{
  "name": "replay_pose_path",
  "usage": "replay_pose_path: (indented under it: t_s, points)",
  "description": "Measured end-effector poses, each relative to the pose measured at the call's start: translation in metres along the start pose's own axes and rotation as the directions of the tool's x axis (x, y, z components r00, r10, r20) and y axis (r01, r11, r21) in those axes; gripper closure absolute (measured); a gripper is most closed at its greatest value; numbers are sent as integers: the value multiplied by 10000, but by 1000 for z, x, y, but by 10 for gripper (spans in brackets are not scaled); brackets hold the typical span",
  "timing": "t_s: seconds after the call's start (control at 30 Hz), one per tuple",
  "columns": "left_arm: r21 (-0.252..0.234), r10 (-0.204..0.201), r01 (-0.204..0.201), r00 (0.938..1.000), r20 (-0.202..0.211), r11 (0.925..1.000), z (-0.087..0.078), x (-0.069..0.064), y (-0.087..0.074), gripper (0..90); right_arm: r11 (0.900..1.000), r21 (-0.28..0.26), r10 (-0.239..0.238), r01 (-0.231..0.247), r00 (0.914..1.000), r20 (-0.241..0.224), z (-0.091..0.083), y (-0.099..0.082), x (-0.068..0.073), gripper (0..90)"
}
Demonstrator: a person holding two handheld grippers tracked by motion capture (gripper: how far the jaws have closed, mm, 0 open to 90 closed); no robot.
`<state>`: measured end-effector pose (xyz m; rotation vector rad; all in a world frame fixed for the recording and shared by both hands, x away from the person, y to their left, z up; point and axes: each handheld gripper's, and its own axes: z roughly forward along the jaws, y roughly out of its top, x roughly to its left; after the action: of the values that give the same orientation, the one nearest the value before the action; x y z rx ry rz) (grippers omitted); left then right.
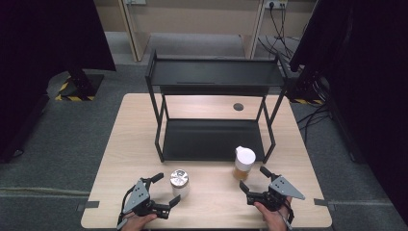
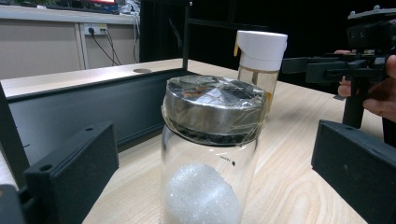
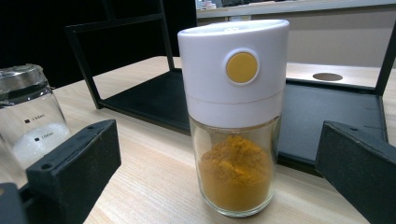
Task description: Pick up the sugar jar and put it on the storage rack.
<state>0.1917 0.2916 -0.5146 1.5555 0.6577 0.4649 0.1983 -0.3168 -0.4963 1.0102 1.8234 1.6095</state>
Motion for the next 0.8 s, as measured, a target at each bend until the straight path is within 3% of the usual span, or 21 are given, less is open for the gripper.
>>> replay_pose_path:
  t_s: [0.8]
  points:
    - [53, 7, -8, 10000, 19, 10000, 0, -1, 0, 1, 9999, 15, 163, -163, 9999, 14, 1, -1, -1, 5]
